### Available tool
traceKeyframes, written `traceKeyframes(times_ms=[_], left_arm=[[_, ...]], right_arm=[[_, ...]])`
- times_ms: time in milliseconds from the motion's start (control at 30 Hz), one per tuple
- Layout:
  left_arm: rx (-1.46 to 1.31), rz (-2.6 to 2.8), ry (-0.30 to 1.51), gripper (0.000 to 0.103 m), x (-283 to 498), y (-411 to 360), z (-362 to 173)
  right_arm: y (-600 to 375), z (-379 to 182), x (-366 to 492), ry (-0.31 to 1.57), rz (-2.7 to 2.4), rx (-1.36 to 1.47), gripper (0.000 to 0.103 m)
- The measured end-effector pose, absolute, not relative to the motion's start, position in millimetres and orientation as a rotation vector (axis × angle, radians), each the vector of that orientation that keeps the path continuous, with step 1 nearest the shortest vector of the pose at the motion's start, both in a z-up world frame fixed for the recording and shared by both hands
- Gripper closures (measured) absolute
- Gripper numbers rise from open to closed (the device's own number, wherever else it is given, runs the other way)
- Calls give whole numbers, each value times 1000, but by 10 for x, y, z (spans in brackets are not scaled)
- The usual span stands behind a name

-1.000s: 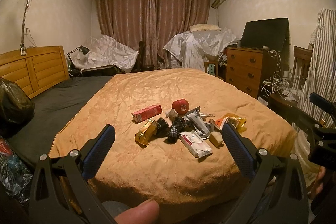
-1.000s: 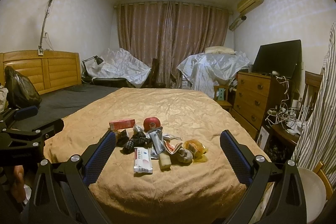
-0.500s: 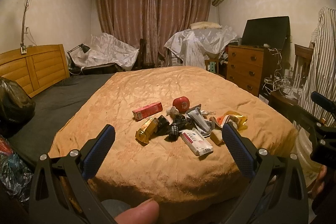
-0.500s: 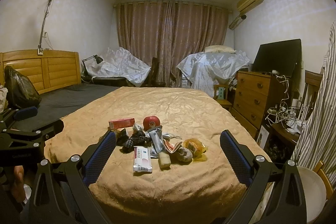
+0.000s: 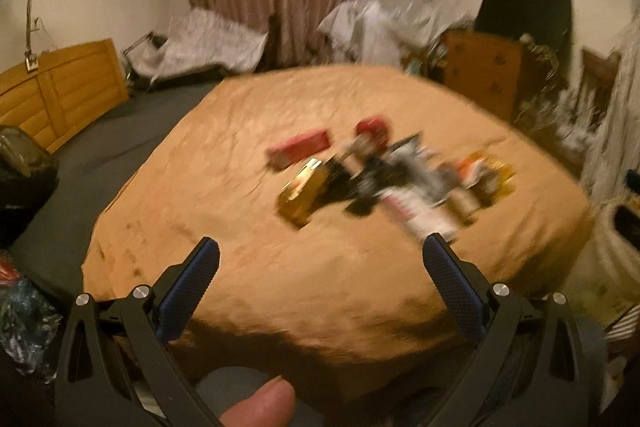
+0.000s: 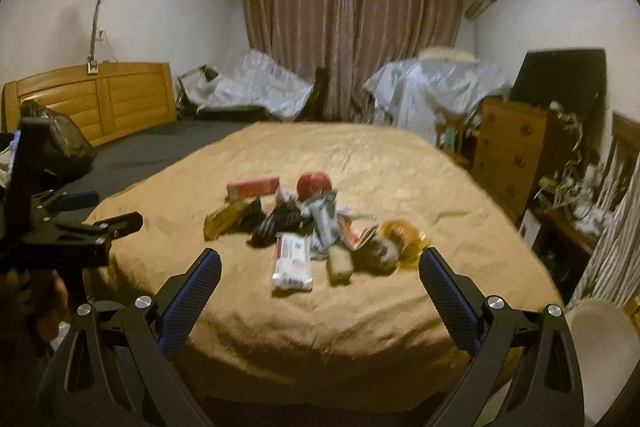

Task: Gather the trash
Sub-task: 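Grasp the yellow cigarette box with the left tool while the right tool grasps the white tablet box, then lift both boxes and carry them toward the white bucket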

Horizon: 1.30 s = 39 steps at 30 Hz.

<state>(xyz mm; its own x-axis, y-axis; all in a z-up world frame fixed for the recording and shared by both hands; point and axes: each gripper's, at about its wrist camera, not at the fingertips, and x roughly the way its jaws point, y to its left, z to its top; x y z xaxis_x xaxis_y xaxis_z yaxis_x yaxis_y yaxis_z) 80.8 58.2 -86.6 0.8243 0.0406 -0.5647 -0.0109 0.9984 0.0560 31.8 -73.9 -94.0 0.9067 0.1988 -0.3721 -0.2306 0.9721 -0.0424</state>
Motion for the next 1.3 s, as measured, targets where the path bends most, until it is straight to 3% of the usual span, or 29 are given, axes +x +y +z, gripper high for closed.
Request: traceKeyframes(times_ms=[300, 367, 433, 500, 900, 933, 1067, 1133, 1300], left_arm=[[-2, 4, 794, 8, 1686, 1144, -1350], [18, -42, 813, 14, 1917, 1130, -1380], [48, -78, 823, 15, 2127, 1084, -1408], [75, -101, 831, 15, 2333, 1047, -1444], [147, -180, 890, 15, 3137, 933, -1687], [149, -180, 894, 18, 3174, 934, -1713], [103, -195, 937, 47, 3319, 981, -1827], [76, -197, 938, 49, 3340, 1000, -1854], [61, -193, 911, 53, 3214, 1008, -1825]], right_arm=[[-501, -1492, 1201, 615, 384, -27, 5], [-410, -1593, 1430, 667, 444, -15, 10], [-325, -1689, 1635, 716, 467, -10, 27], [-221, -1775, 1916, 781, 478, 2, 34], [87, -2300, 3083, 1013, 344, -67, 34], [120, -2350, 3147, 1027, 334, -72, 34], [195, -2466, 3291, 1047, 302, -91, 34], [230, -2475, 3315, 1040, 282, -105, 43], [281, -2460, 3321, 1017, 291, -75, 51]])
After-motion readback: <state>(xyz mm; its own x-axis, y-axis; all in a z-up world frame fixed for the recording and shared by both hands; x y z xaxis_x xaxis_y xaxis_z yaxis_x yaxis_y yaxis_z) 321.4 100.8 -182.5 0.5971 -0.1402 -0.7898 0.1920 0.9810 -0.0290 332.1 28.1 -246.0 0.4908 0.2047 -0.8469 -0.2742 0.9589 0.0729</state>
